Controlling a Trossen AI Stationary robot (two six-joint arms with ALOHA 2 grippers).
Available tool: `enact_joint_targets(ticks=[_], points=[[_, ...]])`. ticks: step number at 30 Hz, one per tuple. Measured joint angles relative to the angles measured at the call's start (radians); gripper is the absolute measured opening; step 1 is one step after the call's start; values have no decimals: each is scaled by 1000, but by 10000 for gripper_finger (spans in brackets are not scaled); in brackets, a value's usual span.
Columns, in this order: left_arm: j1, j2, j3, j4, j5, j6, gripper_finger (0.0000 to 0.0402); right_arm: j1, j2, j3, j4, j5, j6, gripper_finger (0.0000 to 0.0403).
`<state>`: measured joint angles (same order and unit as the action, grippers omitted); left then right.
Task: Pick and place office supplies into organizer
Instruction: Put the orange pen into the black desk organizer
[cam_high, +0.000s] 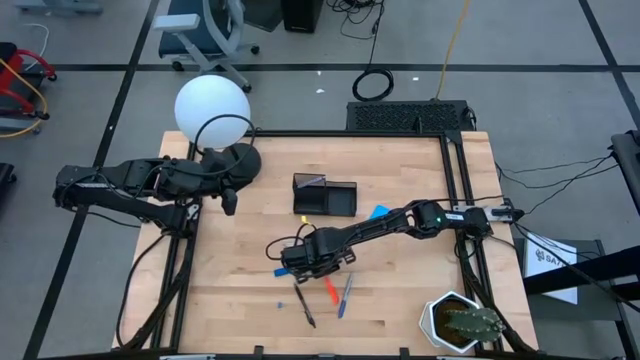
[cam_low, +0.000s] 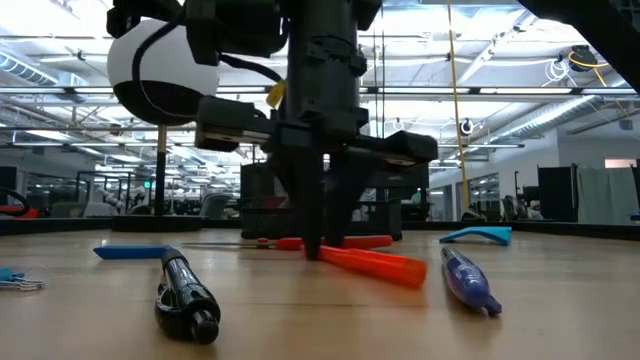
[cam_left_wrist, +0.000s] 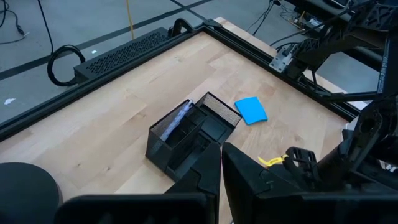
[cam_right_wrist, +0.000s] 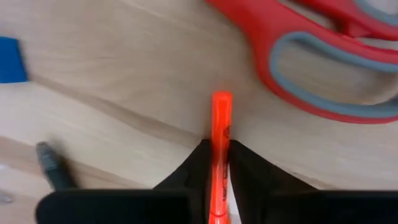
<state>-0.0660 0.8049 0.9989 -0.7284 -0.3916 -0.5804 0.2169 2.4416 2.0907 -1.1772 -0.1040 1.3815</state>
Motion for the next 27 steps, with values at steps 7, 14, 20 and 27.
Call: enact_joint_targets(ticks=[7,14,20,27], points=[[0,0,0,0,0,0,21,0,0,0,-15,0,-9,58],[0,0,0,0,0,0,21,0,0,-2,-11,0,-13,34],[0,0,0,0,0,0,21,-1,0,-18,-3,-18,-13,28],[0,0,0,0,0,0,21,-5,0,-19,0,-30,-10,24]])
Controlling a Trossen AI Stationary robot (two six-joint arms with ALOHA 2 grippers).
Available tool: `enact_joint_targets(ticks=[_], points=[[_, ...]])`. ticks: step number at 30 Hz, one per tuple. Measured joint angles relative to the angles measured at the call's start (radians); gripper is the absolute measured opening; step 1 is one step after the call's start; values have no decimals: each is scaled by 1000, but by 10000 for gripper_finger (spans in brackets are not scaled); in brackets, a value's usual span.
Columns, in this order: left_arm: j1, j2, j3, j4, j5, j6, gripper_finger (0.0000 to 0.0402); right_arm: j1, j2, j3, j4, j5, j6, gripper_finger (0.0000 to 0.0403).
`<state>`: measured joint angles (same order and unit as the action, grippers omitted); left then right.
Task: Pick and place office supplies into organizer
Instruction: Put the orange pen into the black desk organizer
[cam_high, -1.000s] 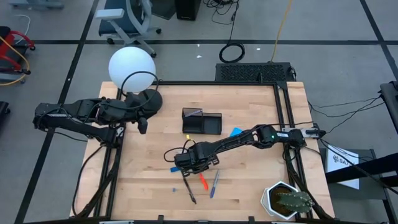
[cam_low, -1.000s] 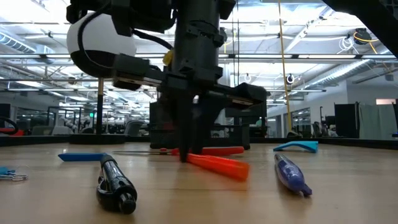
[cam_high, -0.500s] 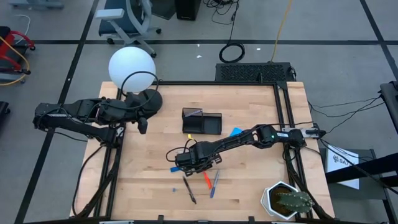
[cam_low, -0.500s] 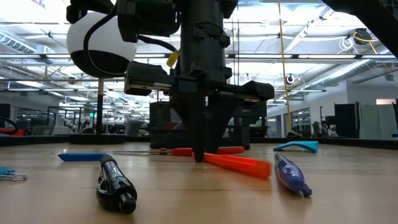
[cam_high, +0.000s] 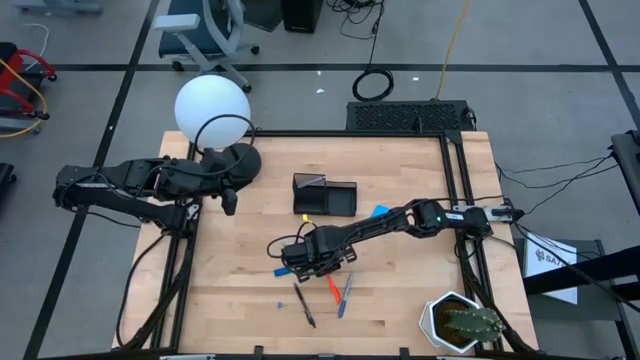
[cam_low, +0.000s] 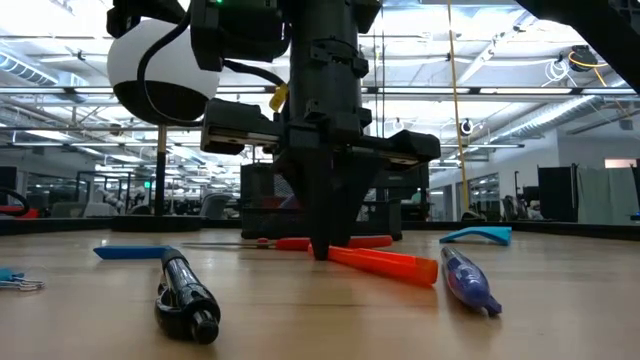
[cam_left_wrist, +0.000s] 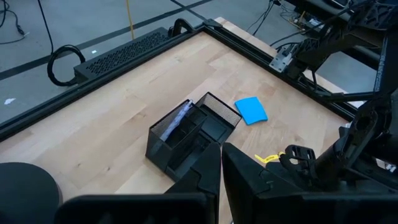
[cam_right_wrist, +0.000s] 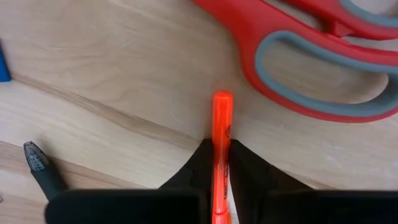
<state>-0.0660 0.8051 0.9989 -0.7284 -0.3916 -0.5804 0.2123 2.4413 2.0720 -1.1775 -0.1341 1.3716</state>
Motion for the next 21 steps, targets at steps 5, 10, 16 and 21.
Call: enact_joint_targets(ticks=[5,10,16,21], points=[[0,0,0,0,0,0,21,0,-2,0,22,-2,0,24],[0,0,0,0,0,0,21,0,-16,0,45,3,-8,24],[0,0,0,0,0,0,21,-9,-40,-4,44,55,-23,23],[0,0,0,0,0,0,21,-17,-45,-4,49,59,-34,23]])
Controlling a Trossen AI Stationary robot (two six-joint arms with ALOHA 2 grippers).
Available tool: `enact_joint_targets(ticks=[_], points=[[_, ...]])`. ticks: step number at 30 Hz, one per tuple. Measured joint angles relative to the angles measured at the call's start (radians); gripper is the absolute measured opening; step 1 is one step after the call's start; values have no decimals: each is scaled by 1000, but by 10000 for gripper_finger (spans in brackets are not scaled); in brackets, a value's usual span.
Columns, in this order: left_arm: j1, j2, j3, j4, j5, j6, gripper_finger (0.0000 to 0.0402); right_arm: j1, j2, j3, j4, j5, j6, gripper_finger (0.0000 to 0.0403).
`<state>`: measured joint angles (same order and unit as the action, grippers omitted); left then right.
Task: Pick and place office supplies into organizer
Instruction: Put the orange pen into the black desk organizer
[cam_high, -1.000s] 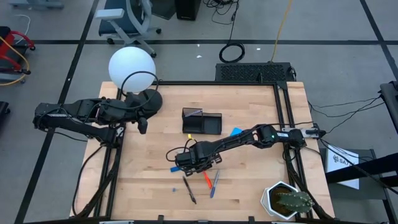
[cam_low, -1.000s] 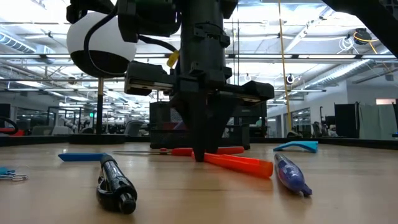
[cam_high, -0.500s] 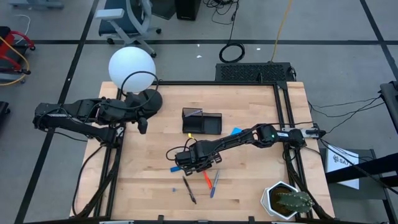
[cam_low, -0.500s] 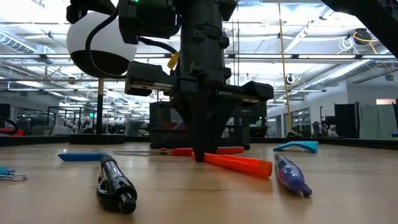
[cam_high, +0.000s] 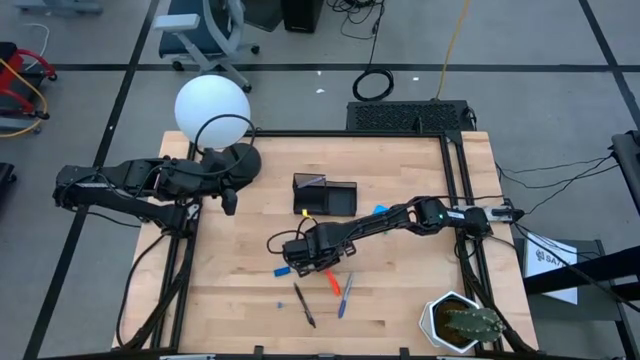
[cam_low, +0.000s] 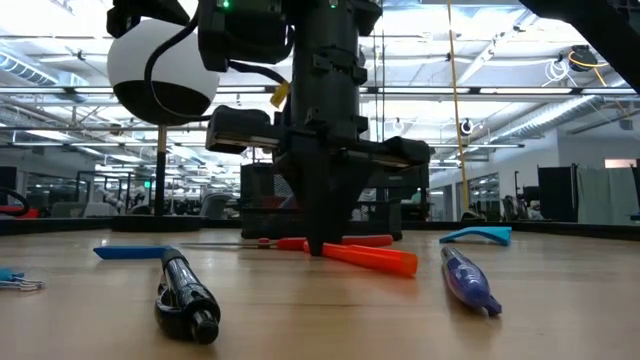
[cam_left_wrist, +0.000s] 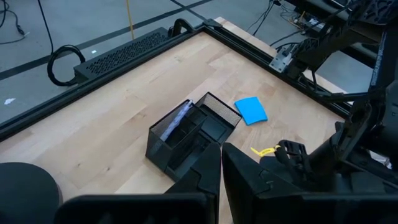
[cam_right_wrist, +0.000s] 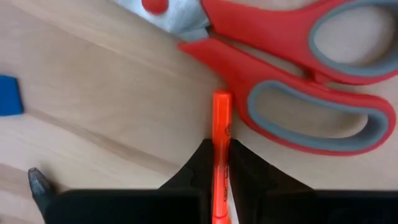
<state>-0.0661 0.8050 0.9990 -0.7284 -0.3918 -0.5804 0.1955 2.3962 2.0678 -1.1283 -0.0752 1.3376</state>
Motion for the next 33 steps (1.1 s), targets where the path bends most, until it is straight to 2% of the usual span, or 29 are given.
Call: enact_joint_targets(ticks=[11,21,33], points=[[0,0,0,0,0,0,21,0,-23,1,40,-17,-26,23],[0,0,0,0,0,0,21,-5,-101,3,67,61,-54,23],[0,0,0,0,0,0,21,-54,-176,3,122,101,-198,22]])
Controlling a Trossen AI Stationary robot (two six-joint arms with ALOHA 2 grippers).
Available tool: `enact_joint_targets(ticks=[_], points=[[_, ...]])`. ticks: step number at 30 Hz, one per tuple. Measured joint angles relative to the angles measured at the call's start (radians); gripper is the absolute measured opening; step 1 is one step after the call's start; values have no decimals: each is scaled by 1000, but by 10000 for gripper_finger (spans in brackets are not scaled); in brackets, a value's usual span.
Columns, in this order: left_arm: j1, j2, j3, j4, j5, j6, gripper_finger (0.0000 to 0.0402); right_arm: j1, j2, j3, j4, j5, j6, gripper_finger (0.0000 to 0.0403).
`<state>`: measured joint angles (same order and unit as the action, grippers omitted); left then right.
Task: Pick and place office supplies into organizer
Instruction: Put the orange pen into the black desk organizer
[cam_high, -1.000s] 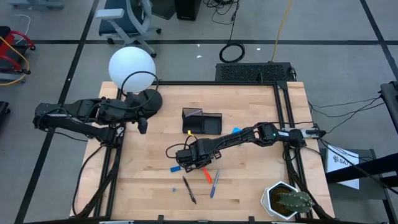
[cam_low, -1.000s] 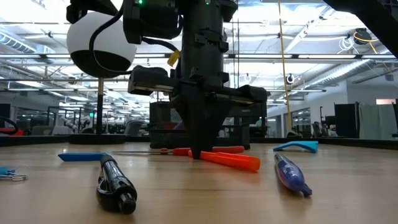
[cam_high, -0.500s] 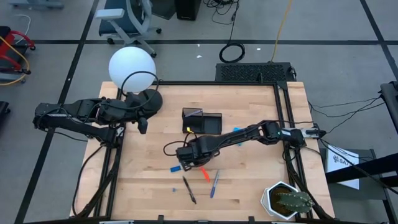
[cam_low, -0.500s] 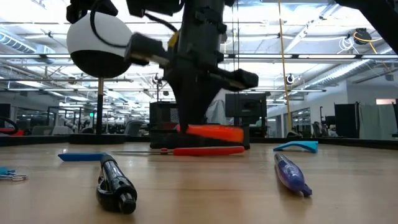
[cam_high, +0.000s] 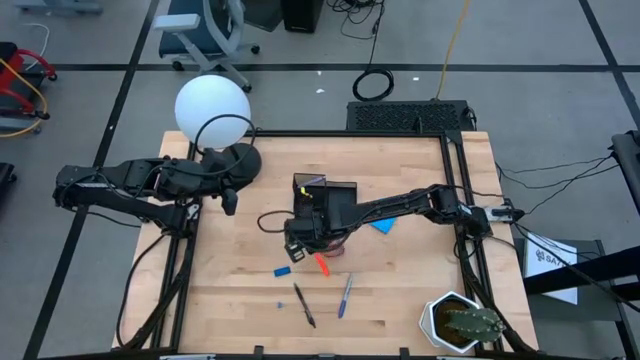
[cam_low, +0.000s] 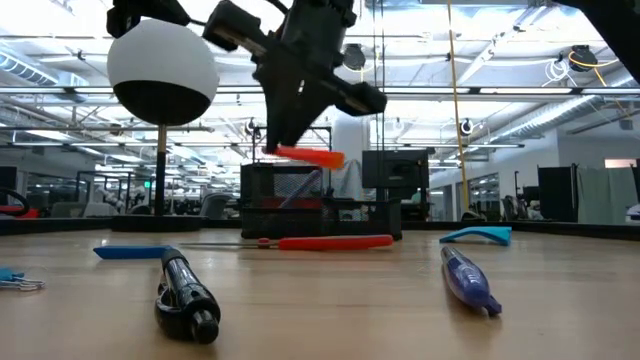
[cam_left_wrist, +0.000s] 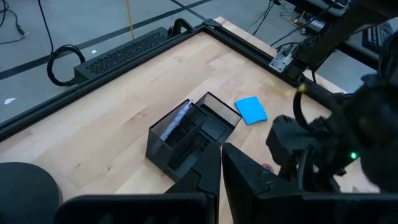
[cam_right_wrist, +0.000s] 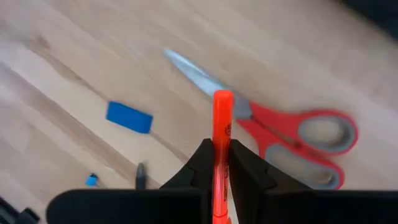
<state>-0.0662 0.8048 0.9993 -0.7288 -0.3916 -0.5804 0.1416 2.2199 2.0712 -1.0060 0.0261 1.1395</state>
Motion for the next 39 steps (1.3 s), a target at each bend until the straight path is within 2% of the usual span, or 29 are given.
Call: enact_joint_targets(ticks=[13,18,23,35,39], points=[[0,0,0,0,0,-2,21,-75,-125,1,127,7,-175,21],[0,0,0,13,0,-50,21,-90,-172,1,133,50,-241,21],[0,0,0,69,-1,-106,21,-108,-218,1,156,76,-290,21],[0,0,0,210,35,-110,21,-160,-323,1,254,134,-425,21],[0,0,0,234,37,-181,21,-187,-360,1,290,133,-470,21]])
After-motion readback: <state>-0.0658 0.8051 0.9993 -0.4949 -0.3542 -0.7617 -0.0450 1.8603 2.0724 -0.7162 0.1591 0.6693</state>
